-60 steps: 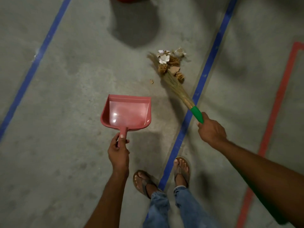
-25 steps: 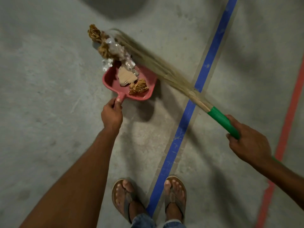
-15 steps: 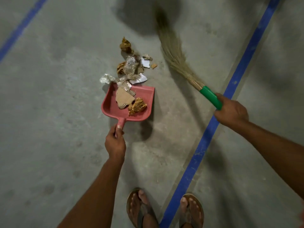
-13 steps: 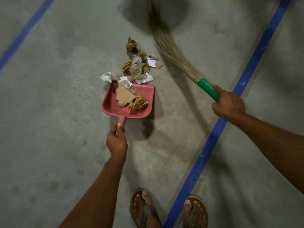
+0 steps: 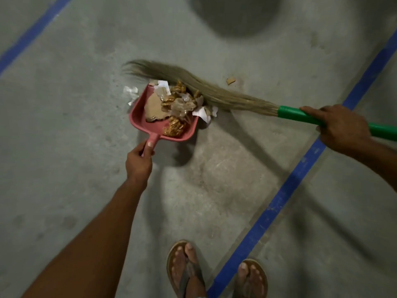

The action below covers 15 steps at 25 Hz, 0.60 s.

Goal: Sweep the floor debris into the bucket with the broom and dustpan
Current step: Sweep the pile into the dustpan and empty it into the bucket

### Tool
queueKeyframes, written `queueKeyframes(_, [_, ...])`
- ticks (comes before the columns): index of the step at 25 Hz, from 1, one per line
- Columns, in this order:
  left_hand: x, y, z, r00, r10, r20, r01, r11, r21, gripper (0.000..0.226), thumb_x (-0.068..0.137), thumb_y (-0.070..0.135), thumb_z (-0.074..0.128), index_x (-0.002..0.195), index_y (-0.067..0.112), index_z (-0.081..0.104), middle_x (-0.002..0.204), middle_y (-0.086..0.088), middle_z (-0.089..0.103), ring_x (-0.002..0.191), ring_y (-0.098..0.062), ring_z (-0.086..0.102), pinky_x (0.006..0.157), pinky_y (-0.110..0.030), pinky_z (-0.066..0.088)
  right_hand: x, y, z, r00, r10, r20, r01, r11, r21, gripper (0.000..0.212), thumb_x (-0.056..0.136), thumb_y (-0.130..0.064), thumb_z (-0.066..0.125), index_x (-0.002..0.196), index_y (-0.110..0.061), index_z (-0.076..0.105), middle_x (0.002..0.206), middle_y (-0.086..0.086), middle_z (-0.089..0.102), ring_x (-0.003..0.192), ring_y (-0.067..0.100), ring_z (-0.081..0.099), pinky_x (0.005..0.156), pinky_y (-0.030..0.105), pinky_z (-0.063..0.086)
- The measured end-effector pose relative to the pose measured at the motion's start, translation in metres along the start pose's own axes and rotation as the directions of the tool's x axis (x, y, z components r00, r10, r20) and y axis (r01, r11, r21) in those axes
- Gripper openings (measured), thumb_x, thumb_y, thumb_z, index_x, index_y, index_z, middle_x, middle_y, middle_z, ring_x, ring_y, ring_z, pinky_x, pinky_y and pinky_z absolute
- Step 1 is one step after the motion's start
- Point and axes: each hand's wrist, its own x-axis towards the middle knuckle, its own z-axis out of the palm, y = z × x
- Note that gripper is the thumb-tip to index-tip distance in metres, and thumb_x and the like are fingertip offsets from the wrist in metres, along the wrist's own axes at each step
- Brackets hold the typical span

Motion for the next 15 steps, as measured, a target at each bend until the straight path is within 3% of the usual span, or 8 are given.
queueKeyframes(3, [0.007, 0.000, 0.002, 0.998, -0.017, 0.066, 0.020, 0.999, -0.050, 0.040, 0.102, 0.043, 0.058, 0.133, 0.020, 0.067, 0.098, 0.003, 0.072, 0.096, -0.017, 0.069, 0.075, -0.032, 0.050, -0.048, -0.005, 0.013, 0.993, -0.008, -0.119, 0.012, 0.999, 0.031, 0.074, 0.081, -0.004, 0.072, 0.147, -0.030, 0.052, 0.104, 0.010, 0.066, 0.089, 0.036, 0.057, 0.057, 0.032, 0.038])
queueKeyframes(7, [0.002, 0.005, 0.006, 0.992, -0.044, 0.122, 0.057, 0.993, -0.106, 0.037, 0.105, 0.033, 0.055, 0.139, 0.021, 0.062, 0.107, -0.001, 0.069, 0.091, -0.012, 0.065, 0.077, -0.036, 0.054, -0.109, 0.000, 0.023, 0.983, 0.107, -0.150, -0.098, 0.993, 0.064, 0.074, 0.081, -0.003, 0.073, 0.148, -0.024, 0.049, 0.105, 0.017, 0.066, 0.084, 0.036, 0.055, 0.055, 0.030, 0.034])
queueKeyframes(11, [-0.005, 0.000, -0.003, 0.977, -0.080, 0.199, 0.090, 0.995, -0.038, 0.036, 0.106, 0.028, 0.054, 0.140, 0.018, 0.062, 0.107, -0.006, 0.068, 0.097, -0.022, 0.064, 0.076, -0.034, 0.052, -0.144, 0.021, 0.031, 0.949, 0.309, -0.060, -0.299, 0.944, 0.138, 0.075, 0.086, -0.008, 0.068, 0.152, -0.030, 0.039, 0.109, 0.014, 0.061, 0.092, 0.035, 0.052, 0.059, 0.036, 0.044])
queueKeyframes(15, [-0.014, -0.013, -0.020, 0.967, -0.096, 0.234, 0.095, 0.995, 0.015, 0.035, 0.104, 0.022, 0.058, 0.138, 0.018, 0.063, 0.107, -0.011, 0.071, 0.091, -0.018, 0.065, 0.071, -0.031, 0.050, -0.132, 0.023, 0.046, 0.917, 0.389, 0.092, -0.399, 0.903, 0.159, 0.074, 0.087, -0.012, 0.065, 0.153, -0.032, 0.038, 0.101, 0.014, 0.060, 0.091, 0.036, 0.056, 0.066, 0.041, 0.051])
